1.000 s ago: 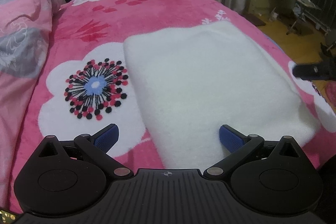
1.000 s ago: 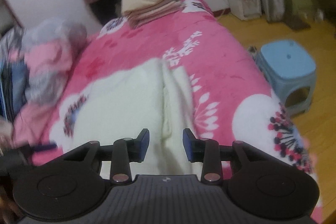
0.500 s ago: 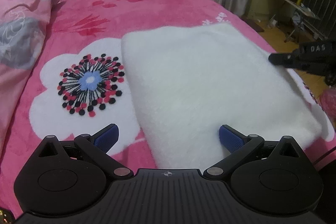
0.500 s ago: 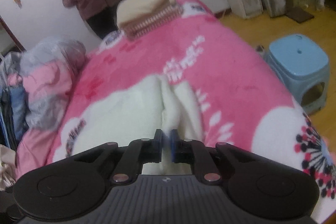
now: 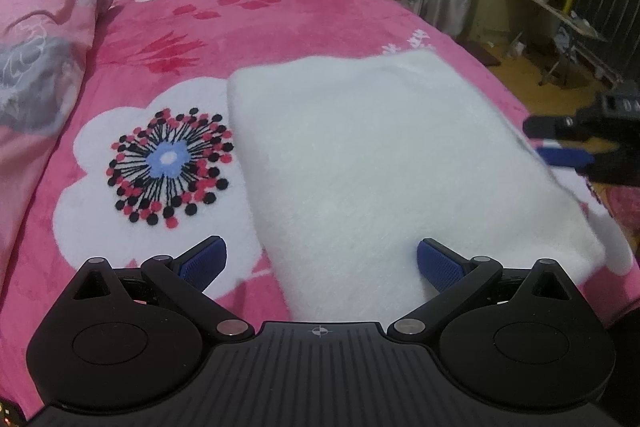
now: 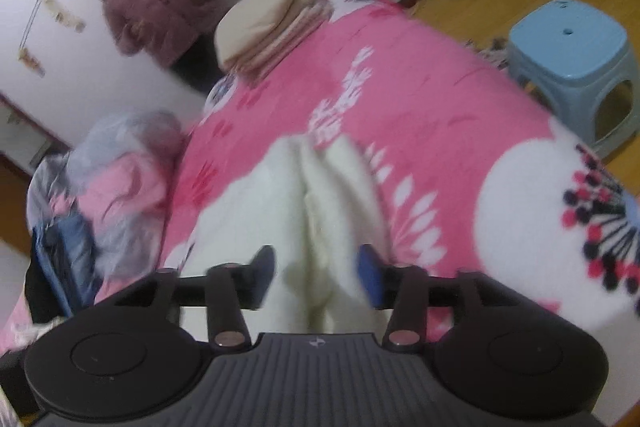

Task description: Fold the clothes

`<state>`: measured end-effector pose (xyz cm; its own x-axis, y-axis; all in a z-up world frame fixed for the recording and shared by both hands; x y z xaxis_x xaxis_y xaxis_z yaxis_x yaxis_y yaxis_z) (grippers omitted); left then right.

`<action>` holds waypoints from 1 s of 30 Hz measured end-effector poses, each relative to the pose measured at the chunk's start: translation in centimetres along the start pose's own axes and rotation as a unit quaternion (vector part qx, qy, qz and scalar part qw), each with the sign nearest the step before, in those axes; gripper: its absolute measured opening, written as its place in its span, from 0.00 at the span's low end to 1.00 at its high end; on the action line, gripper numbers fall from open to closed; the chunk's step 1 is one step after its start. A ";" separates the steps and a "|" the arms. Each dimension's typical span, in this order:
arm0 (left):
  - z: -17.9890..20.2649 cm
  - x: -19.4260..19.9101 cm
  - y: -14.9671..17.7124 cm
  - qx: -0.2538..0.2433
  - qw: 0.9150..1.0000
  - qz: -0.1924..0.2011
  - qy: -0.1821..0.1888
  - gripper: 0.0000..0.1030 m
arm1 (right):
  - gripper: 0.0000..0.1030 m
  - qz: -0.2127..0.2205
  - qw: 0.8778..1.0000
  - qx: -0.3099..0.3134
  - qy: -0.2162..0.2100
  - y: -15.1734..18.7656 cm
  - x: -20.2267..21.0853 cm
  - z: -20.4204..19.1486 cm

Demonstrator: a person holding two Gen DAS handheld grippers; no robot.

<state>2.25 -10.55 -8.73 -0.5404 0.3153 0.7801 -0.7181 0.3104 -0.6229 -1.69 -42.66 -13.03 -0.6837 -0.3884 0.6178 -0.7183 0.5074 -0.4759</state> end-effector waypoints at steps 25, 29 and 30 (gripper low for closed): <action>-1.2 0.4 0.3 0.023 1.000 -0.004 0.003 0.99 | 0.60 0.002 0.997 0.037 0.072 0.7 -0.2 -1.8; -1.1 0.0 0.0 0.023 1.000 -0.016 -0.002 1.00 | 0.71 0.025 0.997 -0.055 0.047 -0.3 0.2 1.0; -1.0 0.0 0.0 0.021 1.000 -0.017 -0.003 1.00 | 0.75 0.025 0.996 -0.083 0.035 -0.5 0.1 1.9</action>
<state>2.67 -9.63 -8.81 -0.5188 0.2993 0.8008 -0.7537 0.2819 -0.5937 -1.64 -44.46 -13.94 -0.7034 -0.3072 0.6410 -0.6482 0.6473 -0.4010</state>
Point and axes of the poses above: each gripper's, at about its wrist camera, not at the fingertips, and x roughly against the way its jaws point, z to its right, y to its underside, the point moved 3 cm from there along -x, roughly the way its jaws point
